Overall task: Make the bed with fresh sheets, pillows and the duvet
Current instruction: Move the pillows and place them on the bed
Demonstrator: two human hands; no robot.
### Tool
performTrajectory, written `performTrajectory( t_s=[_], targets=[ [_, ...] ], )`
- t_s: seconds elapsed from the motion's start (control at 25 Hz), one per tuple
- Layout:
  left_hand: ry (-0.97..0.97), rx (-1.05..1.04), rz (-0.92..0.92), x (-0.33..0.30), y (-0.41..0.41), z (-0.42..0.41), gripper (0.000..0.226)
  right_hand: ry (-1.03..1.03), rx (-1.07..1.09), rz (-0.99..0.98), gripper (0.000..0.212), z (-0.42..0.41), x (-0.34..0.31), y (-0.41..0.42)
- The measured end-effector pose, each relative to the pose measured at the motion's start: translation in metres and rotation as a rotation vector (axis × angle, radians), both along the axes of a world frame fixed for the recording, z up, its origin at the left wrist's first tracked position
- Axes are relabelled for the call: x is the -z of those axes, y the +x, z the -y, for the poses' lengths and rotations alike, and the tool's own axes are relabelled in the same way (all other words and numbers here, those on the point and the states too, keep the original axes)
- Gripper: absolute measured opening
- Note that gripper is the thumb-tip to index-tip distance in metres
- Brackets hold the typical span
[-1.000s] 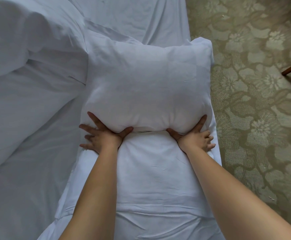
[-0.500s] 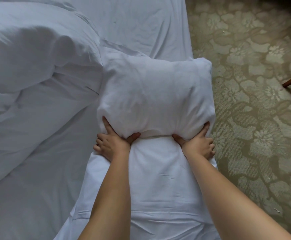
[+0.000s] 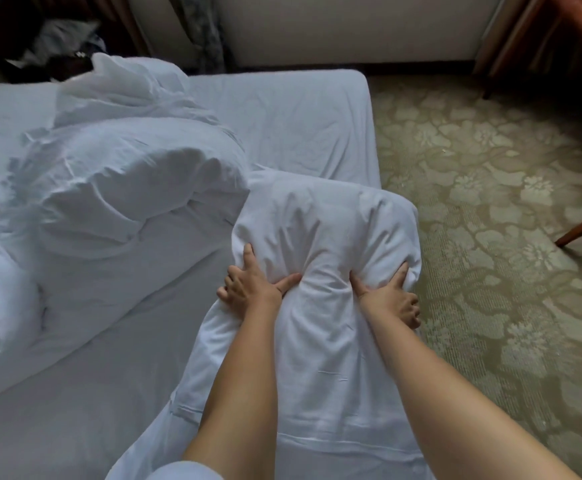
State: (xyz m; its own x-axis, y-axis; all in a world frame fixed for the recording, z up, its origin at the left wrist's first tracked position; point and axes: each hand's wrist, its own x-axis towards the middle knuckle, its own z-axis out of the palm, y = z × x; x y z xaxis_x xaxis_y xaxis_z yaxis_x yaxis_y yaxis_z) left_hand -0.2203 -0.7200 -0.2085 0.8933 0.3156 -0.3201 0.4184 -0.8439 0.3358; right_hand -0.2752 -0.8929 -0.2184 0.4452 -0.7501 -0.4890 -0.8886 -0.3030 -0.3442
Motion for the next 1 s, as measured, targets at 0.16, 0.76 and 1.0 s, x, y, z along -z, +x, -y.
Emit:
performTrajectory(
  t_s=[0.16, 0.76, 1.0],
  targets=[
    [-0.116, -0.005, 0.073, -0.055, -0.019, -0.008, 0.118, -0.014, -0.037, 0.09, 0.108, -0.004, -0.054, -0.009],
    [-0.131, -0.241, 0.369, -0.171, -0.099, -0.137, 0.111, 0.007, -0.357, 0.391, 0.109, -0.119, -0.178, -0.034],
    [-0.107, -0.411, 0.346, -0.168, -0.126, -0.265, 0.11, 0.004, -0.548, 0.35, 0.112, -0.254, -0.178, -0.026]
  ],
)
